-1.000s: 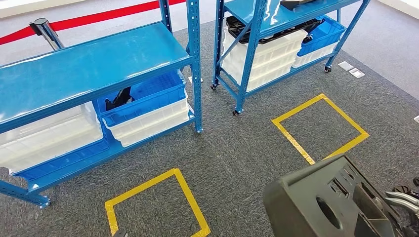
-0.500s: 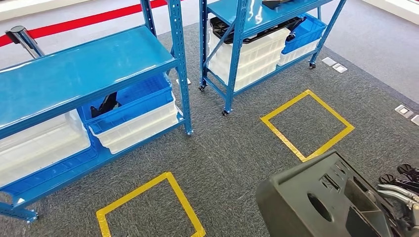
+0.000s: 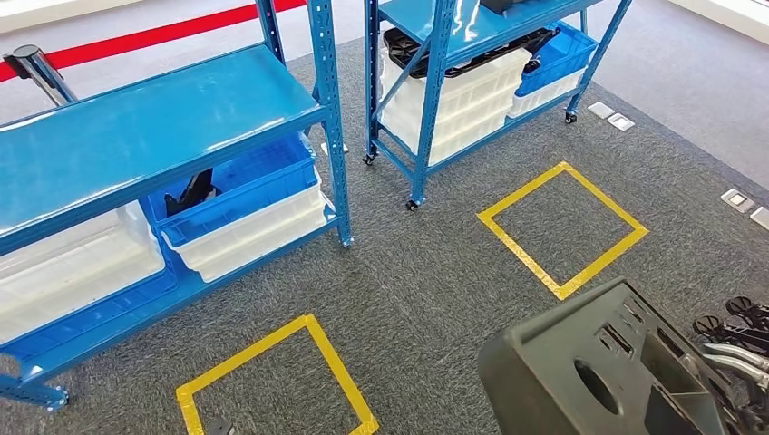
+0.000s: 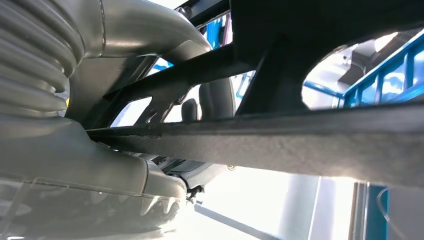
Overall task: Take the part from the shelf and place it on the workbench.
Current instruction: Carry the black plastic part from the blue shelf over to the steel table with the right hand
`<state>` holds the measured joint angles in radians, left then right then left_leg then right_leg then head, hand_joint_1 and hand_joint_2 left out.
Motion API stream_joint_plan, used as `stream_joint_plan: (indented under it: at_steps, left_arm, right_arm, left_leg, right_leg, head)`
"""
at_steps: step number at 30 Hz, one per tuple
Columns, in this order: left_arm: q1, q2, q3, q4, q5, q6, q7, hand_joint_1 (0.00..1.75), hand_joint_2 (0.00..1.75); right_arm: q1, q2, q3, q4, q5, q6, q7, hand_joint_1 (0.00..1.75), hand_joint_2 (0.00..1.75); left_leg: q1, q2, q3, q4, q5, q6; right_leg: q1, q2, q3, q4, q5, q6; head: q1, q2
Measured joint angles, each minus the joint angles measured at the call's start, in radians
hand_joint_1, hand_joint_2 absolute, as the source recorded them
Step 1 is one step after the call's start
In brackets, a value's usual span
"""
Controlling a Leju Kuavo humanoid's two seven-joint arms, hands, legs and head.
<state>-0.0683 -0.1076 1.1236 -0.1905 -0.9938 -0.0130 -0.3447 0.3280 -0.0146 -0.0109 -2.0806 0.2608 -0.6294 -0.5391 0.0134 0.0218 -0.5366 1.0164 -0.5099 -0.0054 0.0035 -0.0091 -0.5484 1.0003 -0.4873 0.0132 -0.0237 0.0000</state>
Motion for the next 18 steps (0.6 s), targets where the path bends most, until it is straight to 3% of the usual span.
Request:
stream_joint_plan:
  at_steps: [2, 4, 7, 8, 9, 10, 12, 14, 16, 18]
  left_arm:
    - [0.000, 0.000, 0.001, 0.000, -0.001, -0.001, 0.000, 0.00, 1.75]
    - [0.000, 0.001, 0.001, 0.000, -0.002, -0.002, 0.000, 0.00, 1.75]
    - [0.001, 0.002, 0.002, 0.000, -0.003, -0.004, -0.001, 0.00, 1.75]
    - [0.001, 0.002, 0.003, 0.000, -0.003, -0.005, -0.001, 0.00, 1.75]
    - [0.002, 0.002, 0.003, 0.000, -0.003, -0.005, -0.001, 0.00, 1.75]
    - [0.002, 0.002, 0.003, 0.000, -0.004, -0.005, -0.001, 0.00, 1.75]
    - [0.002, 0.002, 0.004, 0.000, -0.005, -0.005, 0.000, 0.00, 1.75]
    - [0.003, 0.002, 0.004, 0.001, -0.007, -0.004, 0.002, 0.00, 1.75]
    - [0.005, 0.002, 0.004, 0.001, -0.009, -0.003, 0.005, 0.00, 1.75]
    - [0.005, 0.002, 0.005, 0.000, -0.009, -0.003, 0.006, 0.00, 1.75]
  right_arm:
    - [0.000, 0.000, 0.000, 0.000, 0.001, -0.002, 0.000, 1.10, 1.75]
    - [0.000, 0.001, 0.000, 0.000, 0.002, -0.003, 0.000, 1.10, 1.75]
    - [0.000, 0.003, 0.001, 0.000, 0.002, -0.004, 0.000, 1.10, 1.75]
    - [0.001, 0.003, 0.001, 0.000, 0.002, -0.004, 0.001, 1.10, 1.75]
    - [0.002, 0.003, 0.001, 0.000, 0.002, -0.004, 0.002, 1.10, 1.75]
    - [0.003, 0.003, 0.001, 0.000, 0.001, -0.004, 0.002, 1.10, 1.75]
    - [0.004, 0.003, 0.001, 0.000, 0.000, -0.005, 0.003, 1.10, 1.75]
    - [0.004, 0.003, 0.001, 0.000, -0.003, -0.007, 0.003, 1.10, 1.75]
    - [0.004, 0.003, 0.001, 0.000, -0.006, -0.008, 0.003, 1.10, 1.75]
    - [0.007, 0.004, 0.002, 0.000, -0.009, -0.008, 0.002, 1.10, 1.75]
  left_leg:
    - [-0.001, 0.004, 0.003, -0.003, -0.001, -0.011]
    - [-0.001, -0.001, -0.005, 0.025, -0.024, -0.018]
    - [-0.001, -0.014, -0.081, 0.199, -0.114, -0.021]
    - [0.000, -0.016, -0.107, 0.253, -0.132, -0.022]
    - [0.000, -0.017, -0.120, 0.276, -0.132, -0.022]
    - [0.002, -0.017, -0.115, 0.261, -0.112, -0.023]
    - [0.007, -0.025, -0.063, 0.144, -0.043, -0.024]
    - [0.013, -0.051, -0.013, 0.036, -0.001, -0.024]
    - [0.011, -0.062, -0.001, 0.009, 0.000, -0.018]
    - [0.009, -0.045, -0.001, 0.007, 0.000, -0.006]
  right_leg:
    - [-0.002, 0.005, 0.002, -0.010, 0.001, -0.004]
    - [-0.010, 0.010, 0.006, -0.017, 0.006, -0.013]
    - [-0.011, 0.013, 0.010, -0.019, 0.006, -0.027]
    - [-0.010, 0.015, 0.010, -0.019, 0.006, -0.030]
    - [-0.009, 0.018, 0.011, -0.018, 0.005, -0.030]
    - [-0.010, 0.022, 0.012, -0.018, 0.004, -0.029]
    - [-0.013, 0.031, 0.018, -0.016, -0.001, -0.023]
    - [-0.011, 0.041, 0.021, -0.010, -0.007, -0.010]
    - [-0.010, 0.052, 0.018, -0.008, -0.008, 0.001]
    - [-0.014, 0.059, 0.014, -0.005, -0.010, 0.009]
  head:
    - [-0.002, 0.000]
    - [-0.005, 0.000]
    - [-0.014, 0.000]
    - [-0.016, 0.000]
    - [-0.017, 0.000]
    - [-0.018, 0.000]
    - [-0.022, 0.000]
    - [-0.026, 0.000]
    - [-0.024, 0.000]
    - [-0.018, 0.000]
